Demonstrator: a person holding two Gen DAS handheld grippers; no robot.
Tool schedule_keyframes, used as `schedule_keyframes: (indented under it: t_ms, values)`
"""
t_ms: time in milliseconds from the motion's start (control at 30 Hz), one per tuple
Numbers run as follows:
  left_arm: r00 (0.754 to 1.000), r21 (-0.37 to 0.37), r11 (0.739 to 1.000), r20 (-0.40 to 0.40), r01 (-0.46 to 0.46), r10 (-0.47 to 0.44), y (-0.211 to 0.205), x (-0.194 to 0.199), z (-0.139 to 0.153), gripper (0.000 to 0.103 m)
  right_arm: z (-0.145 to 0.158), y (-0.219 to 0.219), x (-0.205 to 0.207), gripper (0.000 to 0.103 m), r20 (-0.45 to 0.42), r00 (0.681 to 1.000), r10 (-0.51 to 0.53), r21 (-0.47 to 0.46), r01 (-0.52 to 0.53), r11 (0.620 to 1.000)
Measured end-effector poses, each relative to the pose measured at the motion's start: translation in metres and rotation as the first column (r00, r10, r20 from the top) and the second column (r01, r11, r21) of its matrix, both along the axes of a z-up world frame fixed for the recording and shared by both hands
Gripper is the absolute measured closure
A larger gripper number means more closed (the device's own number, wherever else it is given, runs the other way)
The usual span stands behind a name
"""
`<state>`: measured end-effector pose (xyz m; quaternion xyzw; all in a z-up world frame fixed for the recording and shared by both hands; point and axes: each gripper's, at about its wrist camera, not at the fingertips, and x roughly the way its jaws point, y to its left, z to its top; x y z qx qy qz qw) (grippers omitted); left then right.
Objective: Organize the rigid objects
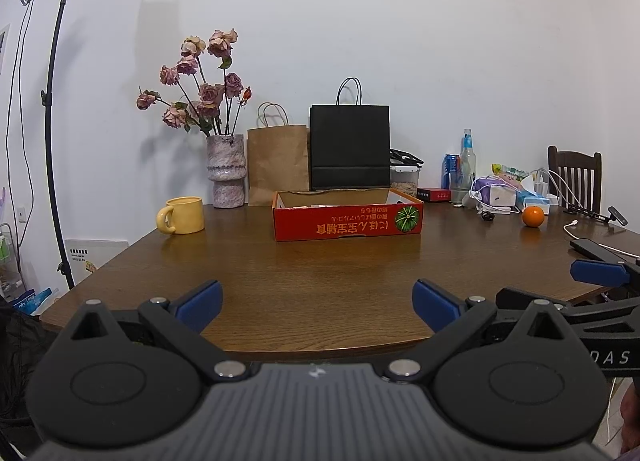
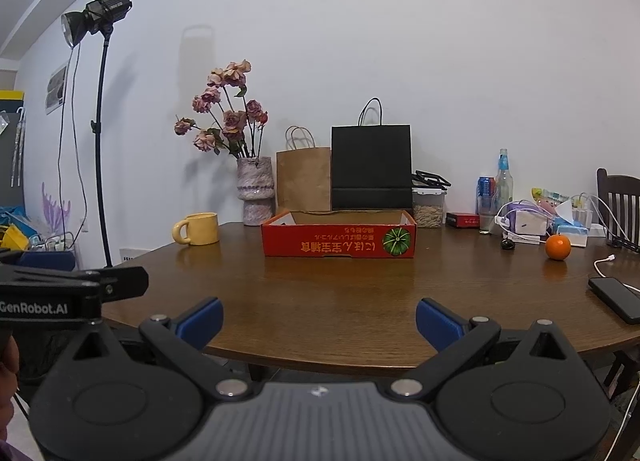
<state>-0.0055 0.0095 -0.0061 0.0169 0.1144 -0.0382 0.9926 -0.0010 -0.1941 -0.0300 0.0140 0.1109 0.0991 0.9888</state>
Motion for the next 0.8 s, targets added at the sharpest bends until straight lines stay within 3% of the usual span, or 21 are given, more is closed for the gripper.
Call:
schedule_keyframes:
  t_ms: [800]
  values:
    - [1.000,-0.001,1.000,-0.004,0.002,-0.002,0.0016,0.0004,-0.0024,0.000,-0.0024,-0.0005,-0.0011,0.000,-0.002,1.000,-0.005,0.005,0.005,1.000]
